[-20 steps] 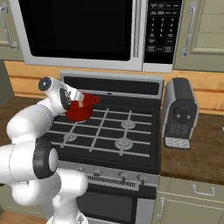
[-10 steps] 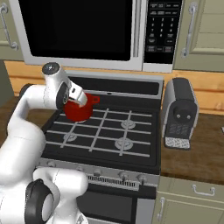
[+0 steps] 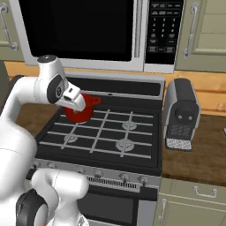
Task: Put the sweet potato and tomato in the pot. Retrieve the spatula and lightly stir the vegetables in the pot.
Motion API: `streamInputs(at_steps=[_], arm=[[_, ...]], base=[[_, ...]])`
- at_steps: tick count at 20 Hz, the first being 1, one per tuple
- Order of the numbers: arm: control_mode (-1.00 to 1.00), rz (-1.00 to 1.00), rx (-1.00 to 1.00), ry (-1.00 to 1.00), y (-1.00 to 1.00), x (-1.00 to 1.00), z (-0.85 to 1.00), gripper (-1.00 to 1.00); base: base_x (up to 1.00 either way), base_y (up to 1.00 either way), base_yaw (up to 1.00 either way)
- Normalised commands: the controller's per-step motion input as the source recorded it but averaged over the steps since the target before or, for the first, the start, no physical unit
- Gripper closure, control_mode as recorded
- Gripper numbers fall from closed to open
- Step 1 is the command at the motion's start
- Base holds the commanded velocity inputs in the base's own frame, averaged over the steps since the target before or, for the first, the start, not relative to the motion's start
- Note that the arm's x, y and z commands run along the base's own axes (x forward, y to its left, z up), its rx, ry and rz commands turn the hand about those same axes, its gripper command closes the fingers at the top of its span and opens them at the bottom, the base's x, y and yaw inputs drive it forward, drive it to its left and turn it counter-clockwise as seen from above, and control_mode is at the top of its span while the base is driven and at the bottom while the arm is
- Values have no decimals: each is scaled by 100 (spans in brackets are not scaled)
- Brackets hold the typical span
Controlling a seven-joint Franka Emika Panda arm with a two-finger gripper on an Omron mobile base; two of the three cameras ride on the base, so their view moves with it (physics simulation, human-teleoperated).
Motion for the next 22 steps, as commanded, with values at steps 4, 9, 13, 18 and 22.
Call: streamInputs(at_steps=[4,9,13,18,22], arm=[[100,-1,0,0,-12,-34,0,-100],[100,0,0,0,0,0,0,-100],[100,0,0,0,0,0,0,-100],[100,0,0,0,0,0,0,-100],[100,0,0,0,0,0,0,-100]], base=[[-27,-33,-2],[-31,-99,-1],[0,-100,0],[5,-99,0],[70,-64,-5]])
